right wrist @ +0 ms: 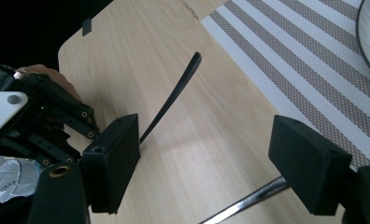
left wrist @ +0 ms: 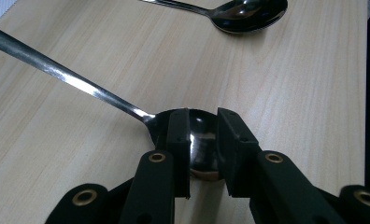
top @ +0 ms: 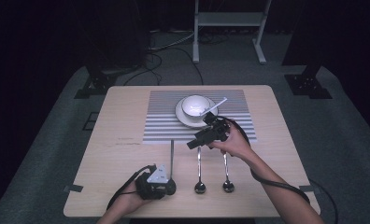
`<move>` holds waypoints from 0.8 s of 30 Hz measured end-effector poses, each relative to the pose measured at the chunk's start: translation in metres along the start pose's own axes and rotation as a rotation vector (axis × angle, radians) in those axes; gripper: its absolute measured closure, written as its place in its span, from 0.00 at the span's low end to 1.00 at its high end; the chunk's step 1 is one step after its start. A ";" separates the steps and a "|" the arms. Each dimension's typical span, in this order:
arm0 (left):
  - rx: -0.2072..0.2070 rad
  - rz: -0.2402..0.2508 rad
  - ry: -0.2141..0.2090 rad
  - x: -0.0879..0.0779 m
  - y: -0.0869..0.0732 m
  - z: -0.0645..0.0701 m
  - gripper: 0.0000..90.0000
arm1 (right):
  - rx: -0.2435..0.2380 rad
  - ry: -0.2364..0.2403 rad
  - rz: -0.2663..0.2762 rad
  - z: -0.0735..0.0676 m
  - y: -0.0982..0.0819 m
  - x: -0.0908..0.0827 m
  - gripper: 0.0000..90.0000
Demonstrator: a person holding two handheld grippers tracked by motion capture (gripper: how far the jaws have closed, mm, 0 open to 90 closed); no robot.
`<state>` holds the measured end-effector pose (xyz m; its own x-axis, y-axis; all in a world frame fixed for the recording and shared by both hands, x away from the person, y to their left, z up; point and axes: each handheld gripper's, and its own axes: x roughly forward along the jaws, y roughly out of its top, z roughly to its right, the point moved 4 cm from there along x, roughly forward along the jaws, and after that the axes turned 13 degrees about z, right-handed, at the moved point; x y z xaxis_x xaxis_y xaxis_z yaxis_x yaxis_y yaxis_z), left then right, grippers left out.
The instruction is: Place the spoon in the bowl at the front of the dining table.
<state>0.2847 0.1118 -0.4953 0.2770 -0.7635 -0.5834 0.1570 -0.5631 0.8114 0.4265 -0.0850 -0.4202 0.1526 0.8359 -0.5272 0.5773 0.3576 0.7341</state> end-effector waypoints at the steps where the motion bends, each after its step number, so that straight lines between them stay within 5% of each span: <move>1: 0.000 0.000 0.000 0.000 0.000 0.000 0.83 | -0.004 -0.001 -0.003 0.000 0.001 0.002 0.26; 24: -0.003 0.004 0.004 0.000 0.000 0.000 0.83 | -0.021 0.020 -0.059 -0.008 0.012 0.030 0.26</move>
<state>0.2845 0.1123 -0.4956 0.2817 -0.7645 -0.5798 0.1583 -0.5590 0.8140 0.4312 -0.0520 -0.4240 0.1028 0.8210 -0.5616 0.5681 0.4150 0.7107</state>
